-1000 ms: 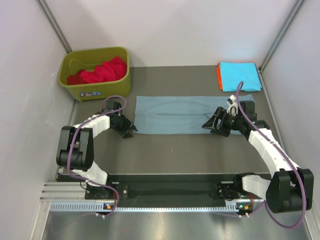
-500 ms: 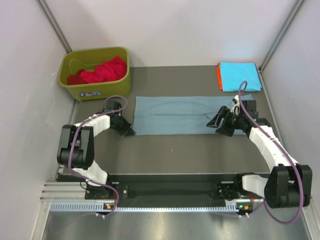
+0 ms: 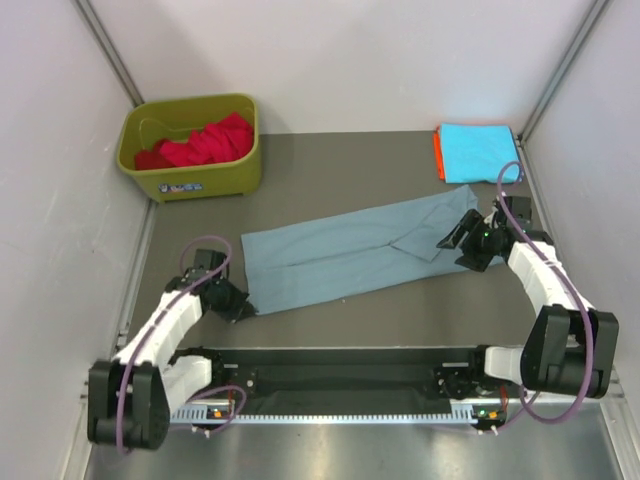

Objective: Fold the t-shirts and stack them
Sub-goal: Fold the tshirt

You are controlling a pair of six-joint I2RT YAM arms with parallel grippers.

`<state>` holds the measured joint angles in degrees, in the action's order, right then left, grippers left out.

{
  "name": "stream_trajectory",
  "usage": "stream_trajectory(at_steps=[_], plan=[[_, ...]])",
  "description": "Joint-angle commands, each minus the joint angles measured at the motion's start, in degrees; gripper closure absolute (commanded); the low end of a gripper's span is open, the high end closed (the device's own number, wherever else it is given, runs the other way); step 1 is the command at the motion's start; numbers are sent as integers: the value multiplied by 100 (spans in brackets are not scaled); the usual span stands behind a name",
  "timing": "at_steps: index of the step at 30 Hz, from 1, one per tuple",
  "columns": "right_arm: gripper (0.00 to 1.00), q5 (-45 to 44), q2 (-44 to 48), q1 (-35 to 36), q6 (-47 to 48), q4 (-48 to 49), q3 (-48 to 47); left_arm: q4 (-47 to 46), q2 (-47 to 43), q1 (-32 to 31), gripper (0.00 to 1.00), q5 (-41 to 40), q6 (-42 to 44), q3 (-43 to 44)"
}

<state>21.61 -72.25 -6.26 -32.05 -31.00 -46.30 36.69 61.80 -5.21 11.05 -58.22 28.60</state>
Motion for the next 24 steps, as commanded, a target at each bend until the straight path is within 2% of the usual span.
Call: stream_trajectory(at_steps=[1, 4, 5, 6, 8, 9, 12, 16, 20, 24], plan=[[33, -253, -114, -287, 94, 33, -177, 961, -911, 47, 100, -268, -489, -223], [33, -253, -158, -560, 68, 165, -72, 1560, -1713, 55, 96, -664, -726, -171], [33, -253, -158, -613, 85, 191, -54, 1648, -1898, 55, 80, -848, -778, -127], [33, -262, -175, -717, 85, 235, -28, 1858, -2152, 55, 71, -937, -788, -5], [33, -253, -219, -858, 111, 253, -19, 2000, -2295, 55, 57, -1060, -701, 145], [33, -236, -237, -911, 112, 244, -10, 2044, -2321, 55, 53, -1061, -613, 215], [33, -236, -228, -999, 94, 244, 7, 2193, -2199, 55, 47, -913, -357, 506], [33, -289, -290, -1105, 103, 261, 7, 1905, -2155, 55, 47, -358, 222, 848], [33, -70, -378, -1202, 120, 262, -10, 764, -1822, 55, 46, 10, 1003, 1261], [33, 115, -378, -1202, 138, 270, 42, -396, -437, 3, 48, 652, 1567, 1893]])
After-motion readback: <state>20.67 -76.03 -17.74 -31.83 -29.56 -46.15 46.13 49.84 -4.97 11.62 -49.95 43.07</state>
